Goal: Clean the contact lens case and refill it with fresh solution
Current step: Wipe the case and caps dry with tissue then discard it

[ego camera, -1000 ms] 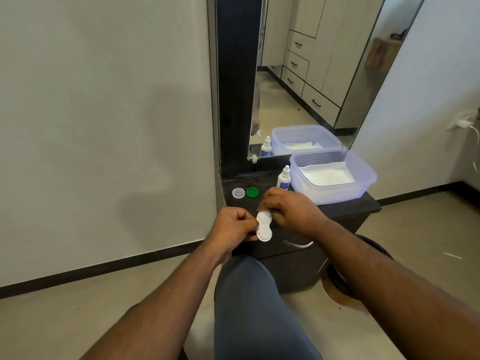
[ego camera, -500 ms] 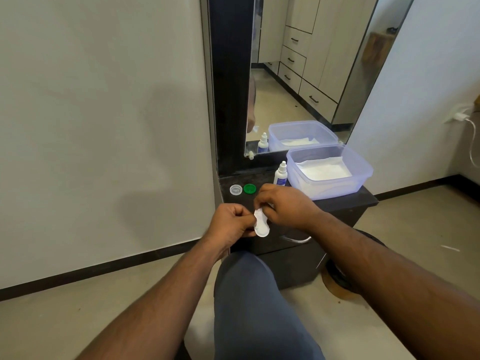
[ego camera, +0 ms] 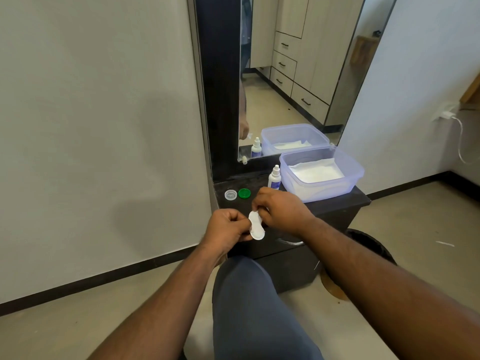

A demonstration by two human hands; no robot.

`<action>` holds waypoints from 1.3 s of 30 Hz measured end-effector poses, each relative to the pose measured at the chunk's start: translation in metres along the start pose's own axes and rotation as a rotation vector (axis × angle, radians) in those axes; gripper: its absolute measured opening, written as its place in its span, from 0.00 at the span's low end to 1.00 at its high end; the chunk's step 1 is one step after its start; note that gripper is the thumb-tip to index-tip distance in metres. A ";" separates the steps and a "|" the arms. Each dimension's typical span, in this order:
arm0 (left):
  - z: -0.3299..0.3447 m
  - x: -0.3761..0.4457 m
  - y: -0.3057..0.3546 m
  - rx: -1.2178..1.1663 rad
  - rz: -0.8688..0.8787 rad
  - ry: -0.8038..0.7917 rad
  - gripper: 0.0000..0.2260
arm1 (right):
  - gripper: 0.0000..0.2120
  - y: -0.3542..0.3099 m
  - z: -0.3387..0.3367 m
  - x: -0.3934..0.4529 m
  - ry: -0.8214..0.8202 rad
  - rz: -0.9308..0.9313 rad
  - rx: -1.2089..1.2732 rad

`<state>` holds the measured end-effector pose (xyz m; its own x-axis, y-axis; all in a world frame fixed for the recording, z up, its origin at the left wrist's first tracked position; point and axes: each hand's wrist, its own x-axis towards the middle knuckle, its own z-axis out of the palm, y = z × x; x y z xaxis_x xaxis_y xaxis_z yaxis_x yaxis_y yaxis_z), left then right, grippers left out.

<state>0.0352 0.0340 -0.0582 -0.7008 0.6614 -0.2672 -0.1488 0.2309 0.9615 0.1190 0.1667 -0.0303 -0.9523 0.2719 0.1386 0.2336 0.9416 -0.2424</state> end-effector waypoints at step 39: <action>-0.005 -0.002 0.011 0.002 -0.089 -0.031 0.04 | 0.04 0.003 0.034 -0.028 0.196 0.079 0.168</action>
<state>0.0317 0.0316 -0.0469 -0.6631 0.6601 -0.3530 -0.2078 0.2908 0.9340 0.1395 0.1552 -0.0674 -0.8722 0.3919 0.2927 0.2541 0.8744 -0.4134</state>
